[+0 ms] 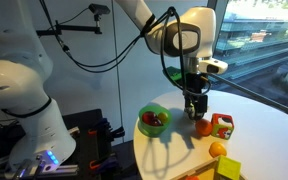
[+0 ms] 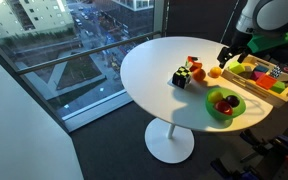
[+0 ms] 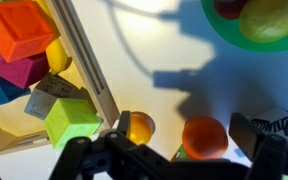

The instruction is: Put the orange inside the bowl

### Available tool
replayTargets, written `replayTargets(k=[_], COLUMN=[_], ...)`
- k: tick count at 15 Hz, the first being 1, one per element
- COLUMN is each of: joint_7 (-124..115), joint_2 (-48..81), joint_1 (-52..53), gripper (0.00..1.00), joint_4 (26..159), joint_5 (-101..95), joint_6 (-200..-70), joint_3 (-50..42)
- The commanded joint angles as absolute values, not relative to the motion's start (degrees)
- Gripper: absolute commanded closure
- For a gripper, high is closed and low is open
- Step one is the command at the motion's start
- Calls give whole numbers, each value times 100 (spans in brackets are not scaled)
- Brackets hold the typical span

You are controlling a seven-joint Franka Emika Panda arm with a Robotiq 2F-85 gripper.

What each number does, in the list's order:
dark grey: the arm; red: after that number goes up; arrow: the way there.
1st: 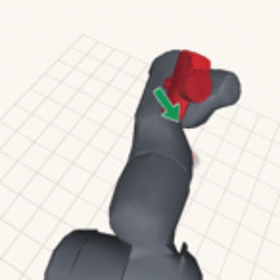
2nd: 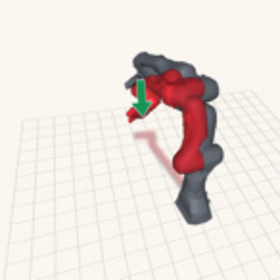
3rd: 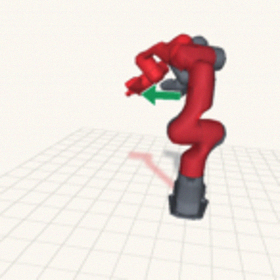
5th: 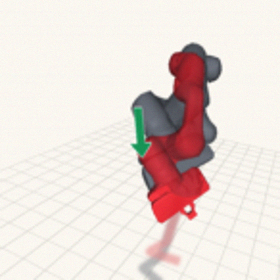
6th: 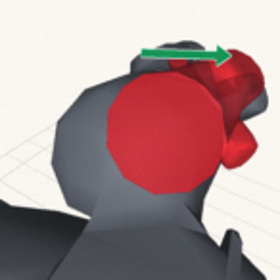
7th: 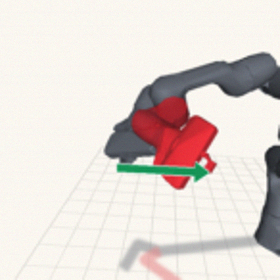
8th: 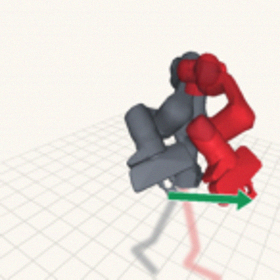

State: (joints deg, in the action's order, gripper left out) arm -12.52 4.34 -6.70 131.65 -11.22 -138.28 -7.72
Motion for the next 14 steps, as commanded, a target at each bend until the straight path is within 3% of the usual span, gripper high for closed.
replayTargets(k=[1,14], joint_7=[-1431,-1447], joint_2=[736,1288], joint_1=[-687,-626], gripper=[0,0], joint_4=[12970,12925], joint_5=[-1409,-1607], joint_6=[-14018,-14805], joint_3=[-882,-1233])
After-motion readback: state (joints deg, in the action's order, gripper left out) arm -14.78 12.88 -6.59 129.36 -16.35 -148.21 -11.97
